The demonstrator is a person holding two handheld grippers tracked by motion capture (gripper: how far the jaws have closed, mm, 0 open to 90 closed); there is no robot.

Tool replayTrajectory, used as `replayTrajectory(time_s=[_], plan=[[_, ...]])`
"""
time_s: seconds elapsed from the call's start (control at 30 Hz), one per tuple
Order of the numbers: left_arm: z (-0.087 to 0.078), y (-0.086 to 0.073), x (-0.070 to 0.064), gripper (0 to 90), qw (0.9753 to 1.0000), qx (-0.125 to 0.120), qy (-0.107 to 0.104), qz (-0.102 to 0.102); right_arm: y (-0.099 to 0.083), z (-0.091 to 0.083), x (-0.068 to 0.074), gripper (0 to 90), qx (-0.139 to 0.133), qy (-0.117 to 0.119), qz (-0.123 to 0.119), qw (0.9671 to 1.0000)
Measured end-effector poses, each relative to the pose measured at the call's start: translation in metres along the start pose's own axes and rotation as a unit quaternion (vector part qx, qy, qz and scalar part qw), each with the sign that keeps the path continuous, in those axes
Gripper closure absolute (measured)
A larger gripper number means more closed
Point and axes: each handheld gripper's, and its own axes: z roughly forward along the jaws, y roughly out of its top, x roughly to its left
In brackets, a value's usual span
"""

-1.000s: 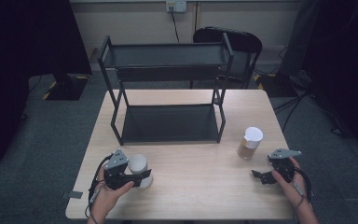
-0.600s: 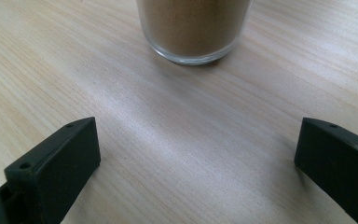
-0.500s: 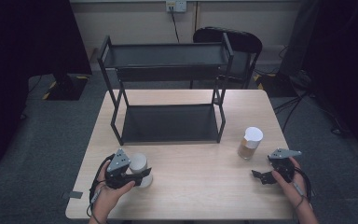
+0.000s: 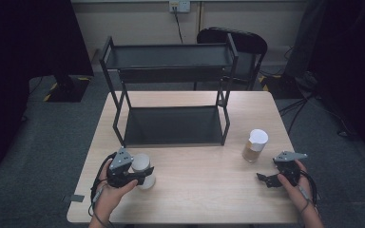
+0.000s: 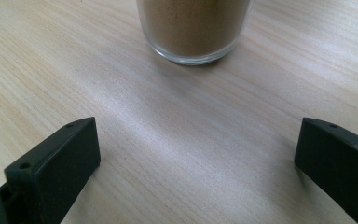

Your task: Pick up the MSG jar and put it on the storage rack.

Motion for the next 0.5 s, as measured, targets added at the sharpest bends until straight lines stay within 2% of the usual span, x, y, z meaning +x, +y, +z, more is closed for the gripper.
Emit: replayTrajectory(time_s=[0.17,0.3,0.5], plan=[[0.002,0.003,0.004,34.3,0.9999,0.003,-0.007,-0.009,0.000,0.000,0.000,0.0,0.000,0.000,0.000,1.0000],[0.002,0.010,-0.002,34.3,0.9999,0.005,0.001,0.009,0.000,0.000,0.000,0.0,0.000,0.000,0.000,1.0000],[0.003,0.018,0.003,34.3,0.9999,0.003,-0.013,0.001,0.000,0.000,0.000,0.0,0.000,0.000,0.000,1.0000]])
